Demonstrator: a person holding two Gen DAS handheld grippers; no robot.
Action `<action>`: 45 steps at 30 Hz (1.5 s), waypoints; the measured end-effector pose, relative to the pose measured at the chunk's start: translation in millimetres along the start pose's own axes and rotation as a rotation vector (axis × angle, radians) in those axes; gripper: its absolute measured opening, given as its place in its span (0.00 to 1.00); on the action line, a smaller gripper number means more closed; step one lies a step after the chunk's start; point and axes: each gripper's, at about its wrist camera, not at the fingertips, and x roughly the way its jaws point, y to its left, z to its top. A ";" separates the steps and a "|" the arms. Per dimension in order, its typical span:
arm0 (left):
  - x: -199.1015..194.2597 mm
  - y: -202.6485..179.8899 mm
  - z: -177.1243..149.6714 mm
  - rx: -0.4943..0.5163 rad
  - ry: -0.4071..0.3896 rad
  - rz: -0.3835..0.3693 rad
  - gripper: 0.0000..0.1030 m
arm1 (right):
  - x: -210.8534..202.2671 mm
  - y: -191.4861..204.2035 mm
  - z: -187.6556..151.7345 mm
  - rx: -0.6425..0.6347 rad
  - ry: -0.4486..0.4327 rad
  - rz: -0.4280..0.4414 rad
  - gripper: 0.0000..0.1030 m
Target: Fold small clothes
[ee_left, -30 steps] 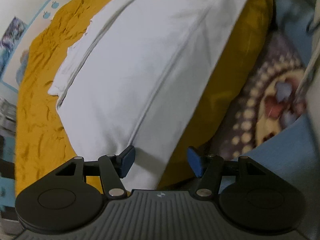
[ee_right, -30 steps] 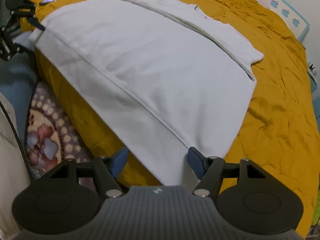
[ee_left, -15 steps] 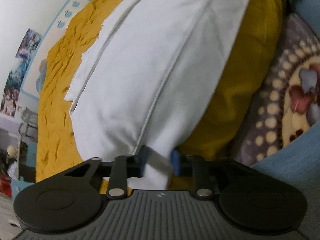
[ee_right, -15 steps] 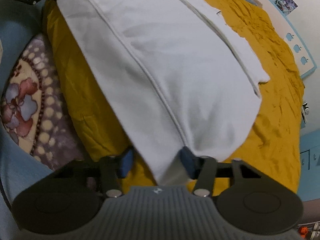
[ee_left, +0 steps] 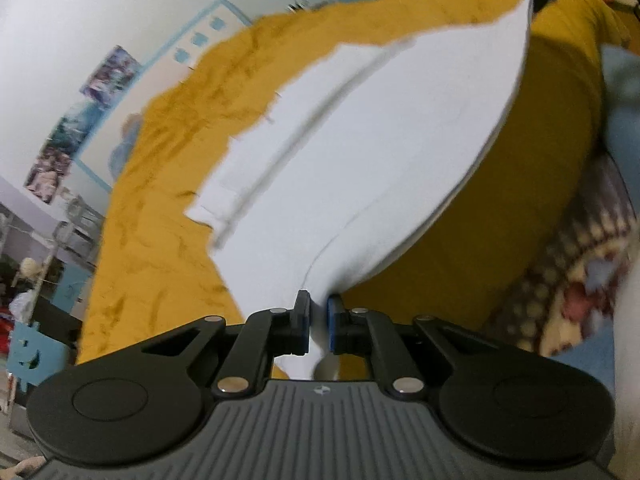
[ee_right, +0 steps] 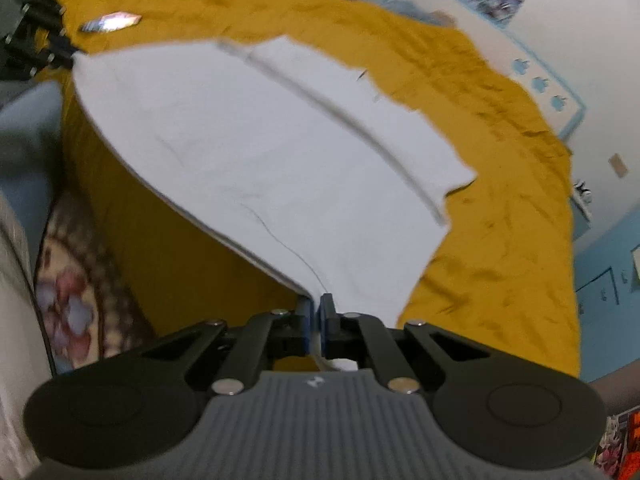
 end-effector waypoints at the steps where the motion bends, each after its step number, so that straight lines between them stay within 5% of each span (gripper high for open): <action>1: -2.8 6.9 6.7 -0.011 -0.018 0.023 0.08 | -4.0 -3.1 4.5 0.009 -0.016 -0.010 0.00; 15: 38.9 103.3 102.8 -0.079 -0.169 0.243 0.08 | -6.0 -61.5 102.1 0.024 -0.233 -0.314 0.00; 26: 115.0 180.1 169.6 -0.157 -0.189 0.299 0.08 | 44.9 -149.0 186.7 0.042 -0.304 -0.399 0.00; 35: 221.3 214.6 178.3 -0.247 -0.079 0.222 0.08 | 172.4 -217.9 250.0 0.034 -0.254 -0.353 0.00; 45: 340.9 213.4 153.0 -0.308 0.041 0.080 0.09 | 347.0 -252.3 252.8 0.130 -0.083 -0.229 0.00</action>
